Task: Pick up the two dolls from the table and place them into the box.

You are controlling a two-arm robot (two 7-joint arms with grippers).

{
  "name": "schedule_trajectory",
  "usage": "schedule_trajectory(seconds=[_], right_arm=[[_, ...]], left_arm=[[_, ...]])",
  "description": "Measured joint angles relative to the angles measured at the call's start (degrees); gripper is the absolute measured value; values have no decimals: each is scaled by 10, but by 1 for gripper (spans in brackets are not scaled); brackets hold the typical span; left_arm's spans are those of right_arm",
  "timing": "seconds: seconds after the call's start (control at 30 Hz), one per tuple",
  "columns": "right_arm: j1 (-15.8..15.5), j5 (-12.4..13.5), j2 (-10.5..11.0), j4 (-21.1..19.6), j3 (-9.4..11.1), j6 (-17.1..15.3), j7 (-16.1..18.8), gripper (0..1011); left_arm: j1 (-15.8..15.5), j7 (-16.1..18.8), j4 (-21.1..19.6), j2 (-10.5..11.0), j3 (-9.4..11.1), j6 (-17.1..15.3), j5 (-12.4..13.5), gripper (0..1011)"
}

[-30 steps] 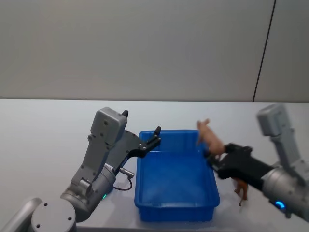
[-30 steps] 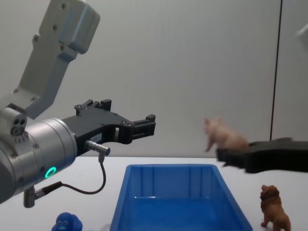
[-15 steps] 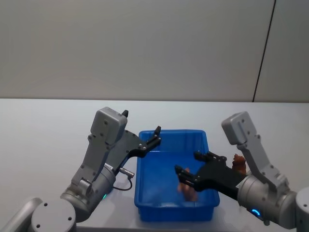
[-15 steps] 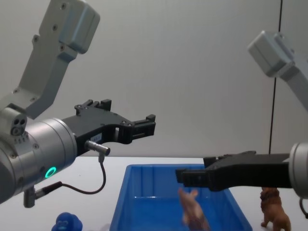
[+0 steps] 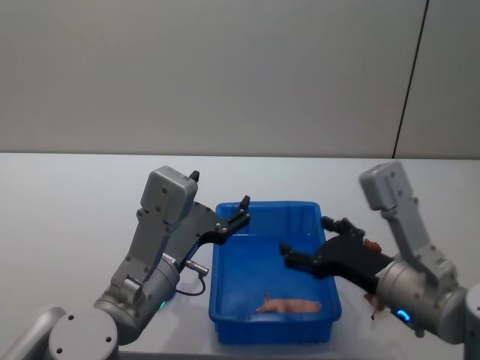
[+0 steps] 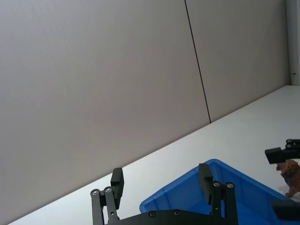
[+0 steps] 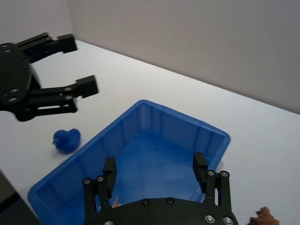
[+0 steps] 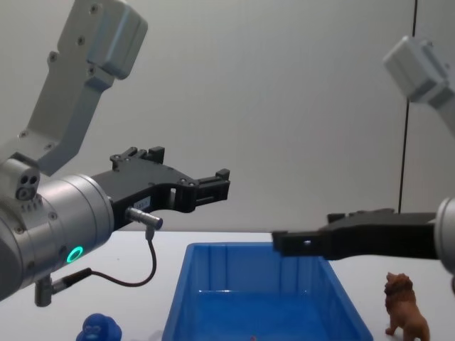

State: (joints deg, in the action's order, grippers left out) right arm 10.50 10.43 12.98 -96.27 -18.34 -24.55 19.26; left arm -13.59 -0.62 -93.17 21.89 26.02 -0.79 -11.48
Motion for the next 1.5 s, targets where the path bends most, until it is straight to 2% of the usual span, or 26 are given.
schedule_trajectory(seconds=[0.33, 0.77, 1.17, 1.5], right_arm=[[3, 26, 19, 15, 27, 5, -22, 1001], [-14, 37, 49, 24, 51, 6, -39, 1001], [-34, 39, 66, 24, 59, -10, -45, 1001], [-39, 29, 66, 33, 54, -37, -44, 1001]], left_arm=[[0, 0, 0, 0, 0, 0, 0, 1002], [0, 0, 0, 0, 0, 0, 0, 1002], [0, 0, 0, 0, 0, 0, 0, 1002], [0, 0, 0, 0, 0, 0, 0, 1002]])
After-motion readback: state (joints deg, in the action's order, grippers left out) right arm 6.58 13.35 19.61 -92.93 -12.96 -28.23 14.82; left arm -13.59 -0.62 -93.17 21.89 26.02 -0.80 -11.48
